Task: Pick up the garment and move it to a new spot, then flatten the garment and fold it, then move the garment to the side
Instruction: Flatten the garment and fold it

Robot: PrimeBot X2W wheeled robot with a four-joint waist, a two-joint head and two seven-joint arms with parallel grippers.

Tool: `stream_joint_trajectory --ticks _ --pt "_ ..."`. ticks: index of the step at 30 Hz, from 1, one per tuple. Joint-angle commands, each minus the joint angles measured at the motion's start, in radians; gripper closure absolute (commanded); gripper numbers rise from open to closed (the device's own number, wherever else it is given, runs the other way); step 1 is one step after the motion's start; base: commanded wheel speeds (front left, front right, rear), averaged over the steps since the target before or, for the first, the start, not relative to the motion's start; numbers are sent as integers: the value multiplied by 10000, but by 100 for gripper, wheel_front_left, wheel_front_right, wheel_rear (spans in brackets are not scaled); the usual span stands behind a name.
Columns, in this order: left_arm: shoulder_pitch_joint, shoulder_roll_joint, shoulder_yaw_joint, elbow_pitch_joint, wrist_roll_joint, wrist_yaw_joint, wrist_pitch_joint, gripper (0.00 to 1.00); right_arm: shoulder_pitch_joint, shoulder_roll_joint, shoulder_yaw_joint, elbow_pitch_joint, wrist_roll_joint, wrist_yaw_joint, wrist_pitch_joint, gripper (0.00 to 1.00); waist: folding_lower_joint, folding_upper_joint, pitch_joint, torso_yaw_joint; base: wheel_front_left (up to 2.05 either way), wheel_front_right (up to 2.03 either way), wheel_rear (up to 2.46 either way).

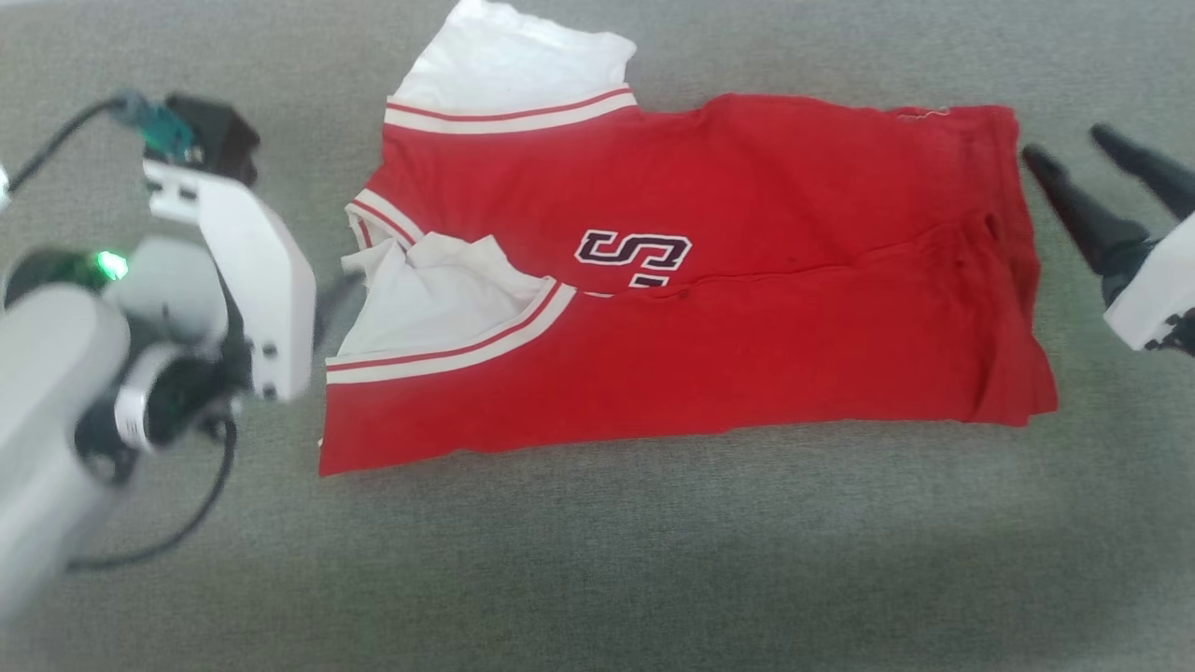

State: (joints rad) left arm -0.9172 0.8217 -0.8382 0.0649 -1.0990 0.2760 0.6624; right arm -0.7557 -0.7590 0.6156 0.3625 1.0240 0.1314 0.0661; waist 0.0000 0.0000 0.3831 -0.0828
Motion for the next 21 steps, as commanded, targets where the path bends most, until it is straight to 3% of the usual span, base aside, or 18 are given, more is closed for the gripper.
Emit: stream_joint_trajectory --ticks 1,8,14,18,21 --pt "270 88 39 -312 -121 239 103 0 189 121 -207 48 -211 -13 -303 0 0 0 -65 -63 0 0 0" --pt "1466 839 -38 -2082 -550 1911 678 0 1165 877 -2051 58 -1438 -15 -1550 0 0 0 -178 -352 0 0 0" --pt "2221 1237 -183 -2676 -669 3065 1053 0 2295 1770 -3624 -570 -2299 -12 -1521 0 0 0 -190 -681 0 0 0" --pt "2479 1221 -149 -2467 -634 3552 909 0 3034 2400 -4434 -1185 -2764 -12 -977 0 0 0 -100 -883 0 0 0" --pt "2720 926 -155 -1906 -815 3542 720 0 3614 2957 -4964 -1786 -3097 -12 -78 0 0 0 18 -1025 0 0 0"
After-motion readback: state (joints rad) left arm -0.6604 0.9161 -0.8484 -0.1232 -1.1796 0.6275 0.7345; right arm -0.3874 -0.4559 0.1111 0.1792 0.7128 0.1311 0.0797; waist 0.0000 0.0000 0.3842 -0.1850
